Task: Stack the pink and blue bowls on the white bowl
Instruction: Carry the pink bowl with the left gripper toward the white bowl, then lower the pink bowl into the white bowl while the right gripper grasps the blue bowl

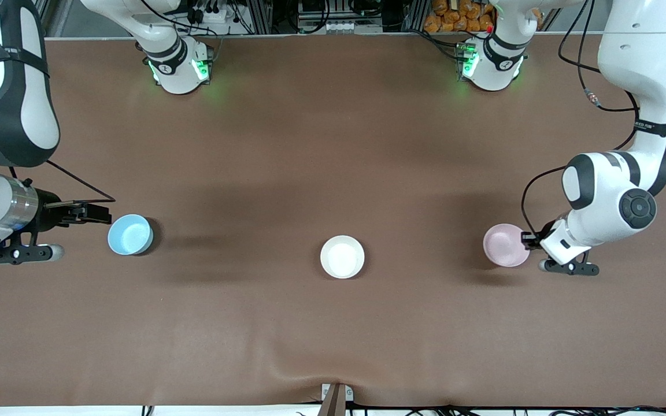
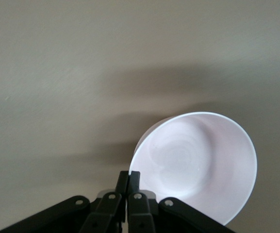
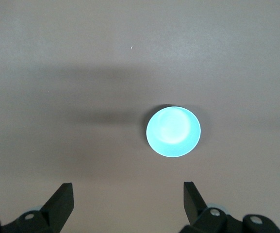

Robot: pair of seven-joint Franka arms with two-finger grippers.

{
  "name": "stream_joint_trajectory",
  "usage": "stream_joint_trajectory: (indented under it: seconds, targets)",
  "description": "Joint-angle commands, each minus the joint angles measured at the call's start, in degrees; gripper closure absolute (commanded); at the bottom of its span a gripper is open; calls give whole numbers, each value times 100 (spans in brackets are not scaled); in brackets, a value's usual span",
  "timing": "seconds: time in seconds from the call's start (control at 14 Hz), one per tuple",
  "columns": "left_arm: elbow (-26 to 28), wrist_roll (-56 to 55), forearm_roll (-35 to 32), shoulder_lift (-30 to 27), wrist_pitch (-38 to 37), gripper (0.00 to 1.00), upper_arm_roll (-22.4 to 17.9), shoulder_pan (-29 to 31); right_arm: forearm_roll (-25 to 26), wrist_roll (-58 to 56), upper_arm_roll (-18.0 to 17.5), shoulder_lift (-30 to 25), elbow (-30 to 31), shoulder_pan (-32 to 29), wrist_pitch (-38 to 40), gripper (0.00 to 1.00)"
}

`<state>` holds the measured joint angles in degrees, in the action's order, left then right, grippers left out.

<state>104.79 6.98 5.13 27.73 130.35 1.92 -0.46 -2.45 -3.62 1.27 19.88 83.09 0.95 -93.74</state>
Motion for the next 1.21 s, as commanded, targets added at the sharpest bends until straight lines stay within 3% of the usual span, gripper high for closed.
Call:
stream_joint_trajectory:
  seconds: [0.0, 0.36, 0.64, 0.93, 1.14]
  targets:
    - [-659, -565, 102, 66, -422, 100, 212, -269, -54, -86, -13, 24, -65, -51, 32, 0]
    - [-1258, -2040, 313, 259, -431, 100, 221, -1376, -19, -95, -13, 95, -74, -51, -267, 0]
    - [-1802, -3165, 471, 741, -423, 100, 221, -2140, -10, -86, -13, 191, -74, -121, -302, 0]
    - [-2716, -3932, 489, 1462, -361, 100, 221, -2669, 34, -86, -4, 813, -91, -131, -486, 0]
    - [-2814, -4178, 489, 1691, -2, 100, 221, -2924, 252, -618, 13, 1289, -56, -279, -1355, 0]
